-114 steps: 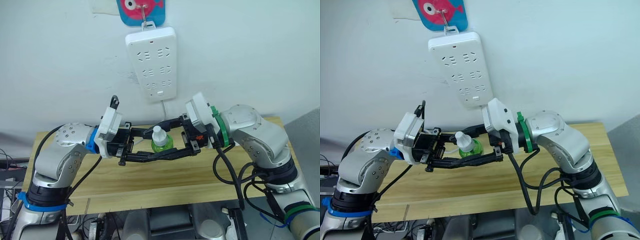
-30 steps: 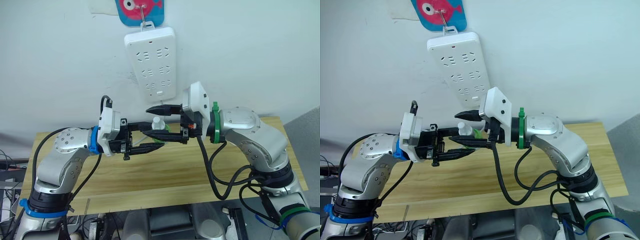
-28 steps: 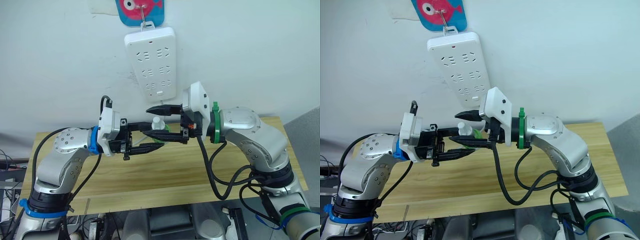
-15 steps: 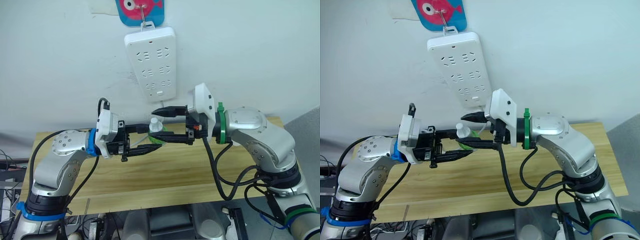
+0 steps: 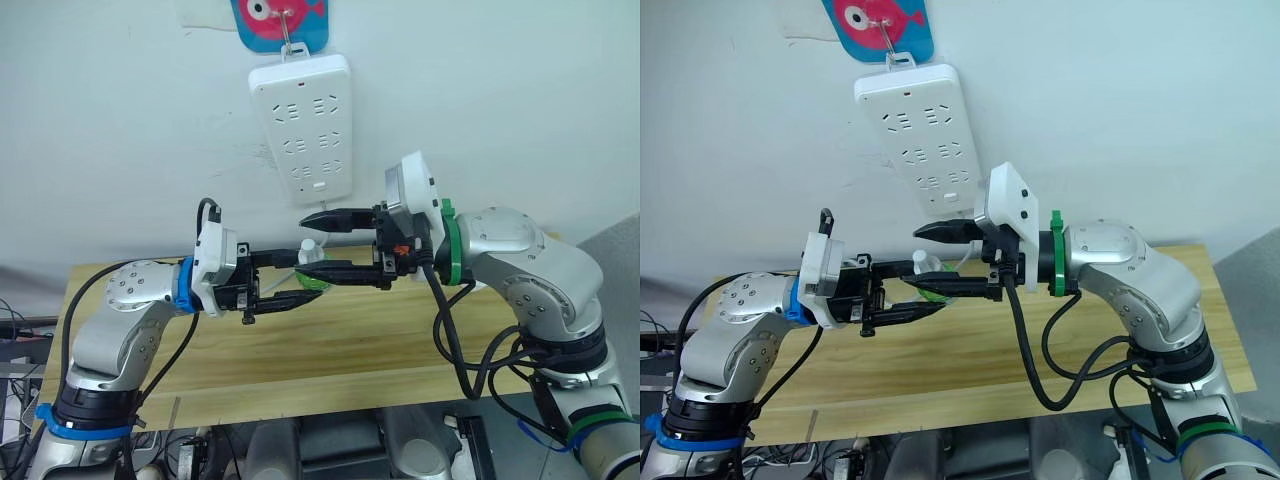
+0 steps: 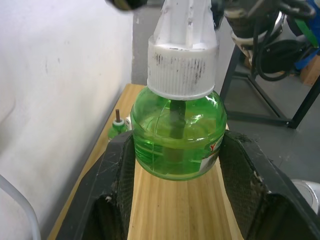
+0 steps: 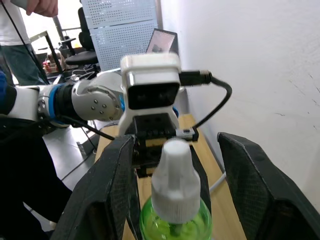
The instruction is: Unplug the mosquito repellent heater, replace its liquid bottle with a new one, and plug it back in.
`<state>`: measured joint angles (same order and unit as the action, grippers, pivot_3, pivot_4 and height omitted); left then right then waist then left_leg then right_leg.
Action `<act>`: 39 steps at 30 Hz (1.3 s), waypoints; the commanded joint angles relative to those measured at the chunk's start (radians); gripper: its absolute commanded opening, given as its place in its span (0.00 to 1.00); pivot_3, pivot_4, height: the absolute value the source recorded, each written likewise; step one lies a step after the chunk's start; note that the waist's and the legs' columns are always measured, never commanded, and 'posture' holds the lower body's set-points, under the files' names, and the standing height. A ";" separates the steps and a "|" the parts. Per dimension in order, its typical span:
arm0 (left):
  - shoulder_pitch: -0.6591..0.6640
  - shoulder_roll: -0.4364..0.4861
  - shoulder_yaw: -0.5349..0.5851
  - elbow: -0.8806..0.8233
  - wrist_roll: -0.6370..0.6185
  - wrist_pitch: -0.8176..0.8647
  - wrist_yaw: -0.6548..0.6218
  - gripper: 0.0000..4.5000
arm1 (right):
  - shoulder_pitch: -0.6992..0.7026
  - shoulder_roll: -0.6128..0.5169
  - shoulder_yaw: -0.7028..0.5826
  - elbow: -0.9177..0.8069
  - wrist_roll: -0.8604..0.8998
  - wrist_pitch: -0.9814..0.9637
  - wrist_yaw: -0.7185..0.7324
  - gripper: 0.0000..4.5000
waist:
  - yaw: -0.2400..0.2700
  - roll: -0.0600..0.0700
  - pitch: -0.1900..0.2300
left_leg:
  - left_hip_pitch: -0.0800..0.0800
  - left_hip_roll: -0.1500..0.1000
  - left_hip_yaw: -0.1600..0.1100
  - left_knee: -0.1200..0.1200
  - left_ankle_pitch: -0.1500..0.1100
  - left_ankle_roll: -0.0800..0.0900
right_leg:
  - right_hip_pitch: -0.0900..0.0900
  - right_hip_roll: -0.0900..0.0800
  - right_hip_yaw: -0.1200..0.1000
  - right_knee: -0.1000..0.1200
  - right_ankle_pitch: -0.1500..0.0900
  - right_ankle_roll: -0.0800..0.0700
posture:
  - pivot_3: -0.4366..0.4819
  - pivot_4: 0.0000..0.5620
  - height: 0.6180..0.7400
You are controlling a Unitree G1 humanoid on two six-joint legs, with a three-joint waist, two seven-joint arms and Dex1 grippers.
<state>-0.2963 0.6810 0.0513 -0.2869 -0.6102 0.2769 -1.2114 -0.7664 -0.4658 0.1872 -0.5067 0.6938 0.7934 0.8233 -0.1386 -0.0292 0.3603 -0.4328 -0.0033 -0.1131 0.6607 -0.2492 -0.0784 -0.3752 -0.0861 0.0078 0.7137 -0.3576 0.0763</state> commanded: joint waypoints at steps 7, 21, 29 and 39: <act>-0.008 -0.004 -0.005 -0.008 0.008 -0.037 -0.006 0.48 | -0.025 -0.012 -0.028 -0.035 0.047 0.043 -0.005 0.61 | 0.000 0.000 0.000 | 0.000 0.000 0.000 0.000 0.000 0.000 | 0.000 0.000 0.000 0.000 0.000 0.000 | 0.27 0.60 1.00; -0.005 0.004 0.000 -0.010 0.005 -0.037 -0.012 0.48 | -0.027 -0.023 -0.016 -0.036 0.045 0.055 -0.002 0.05 | 0.000 0.000 0.000 | 0.000 0.000 0.000 0.000 0.000 0.000 | 0.000 0.000 0.000 0.000 0.000 0.000 | 0.28 0.61 1.00; -0.004 0.004 -0.005 0.006 0.016 -0.045 -0.027 0.48 | -0.022 -0.025 -0.025 -0.039 0.045 0.032 0.016 0.05 | 0.000 0.000 0.000 | 0.000 0.000 0.000 0.000 0.000 0.000 | 0.000 0.000 0.000 0.000 0.000 0.000 | 0.27 0.61 1.00; -0.003 0.009 -0.006 0.030 0.027 -0.047 -0.057 0.48 | -0.020 -0.015 -0.029 -0.036 0.047 0.006 0.010 0.05 | 0.000 0.000 0.000 | 0.000 0.000 0.000 0.000 0.000 0.000 | 0.000 0.000 0.000 0.000 0.000 0.000 | 0.26 0.60 1.00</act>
<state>-0.3002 0.6829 0.0433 -0.2391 -0.5823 0.2505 -1.2578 -0.7793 -0.4859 0.1797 -0.5064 0.7255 0.8198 0.8281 -0.1386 -0.0292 0.3603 -0.4328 -0.0034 -0.1131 0.6607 -0.2492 -0.0783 -0.3752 -0.0861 0.0078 0.7137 -0.3576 0.0763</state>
